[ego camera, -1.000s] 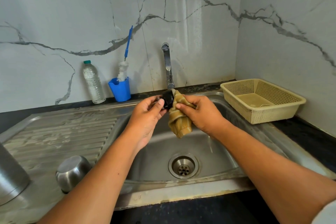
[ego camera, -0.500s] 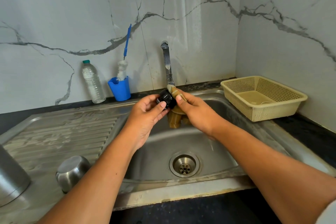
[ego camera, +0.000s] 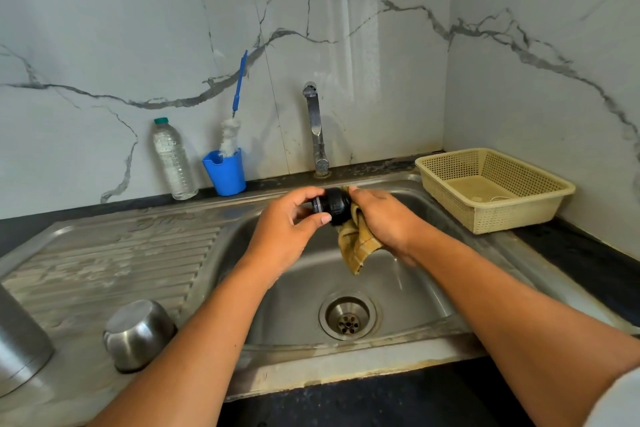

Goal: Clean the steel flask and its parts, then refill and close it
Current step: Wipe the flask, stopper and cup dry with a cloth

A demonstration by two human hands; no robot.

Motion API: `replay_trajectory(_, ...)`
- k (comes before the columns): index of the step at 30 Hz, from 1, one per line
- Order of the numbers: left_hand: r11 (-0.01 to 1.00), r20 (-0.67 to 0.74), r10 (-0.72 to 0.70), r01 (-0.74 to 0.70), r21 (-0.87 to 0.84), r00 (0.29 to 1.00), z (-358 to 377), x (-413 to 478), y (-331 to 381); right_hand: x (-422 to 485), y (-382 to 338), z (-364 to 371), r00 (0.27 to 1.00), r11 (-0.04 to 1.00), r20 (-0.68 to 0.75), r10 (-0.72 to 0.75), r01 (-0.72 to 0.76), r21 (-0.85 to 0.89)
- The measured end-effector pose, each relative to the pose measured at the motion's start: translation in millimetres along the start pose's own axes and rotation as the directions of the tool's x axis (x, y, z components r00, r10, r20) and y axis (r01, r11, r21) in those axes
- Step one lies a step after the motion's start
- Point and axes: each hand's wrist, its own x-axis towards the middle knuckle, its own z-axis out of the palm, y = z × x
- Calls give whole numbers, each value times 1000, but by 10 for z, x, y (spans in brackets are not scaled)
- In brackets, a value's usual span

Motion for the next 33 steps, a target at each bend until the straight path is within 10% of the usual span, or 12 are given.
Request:
replay_trajectory(10,997,-136,-55,62,45,989,-52,67,-55,-28,-12,254,965,957,179,-191,223,-185)
replay_trajectory(15,1000,-60,14,-13,15,998,-53,15,1,-21,-3,138,964,976,158,-216,219,-5)
replay_trajectory(24,937,178,187,-230,262,966,60,-61,90,-30,-61,1,994,989,59,89,-95,117)
replay_trajectory(33,782,181,392,-430,451,902,81,-84,172,-22,-20,-57,908,875,255,332,-397,276)
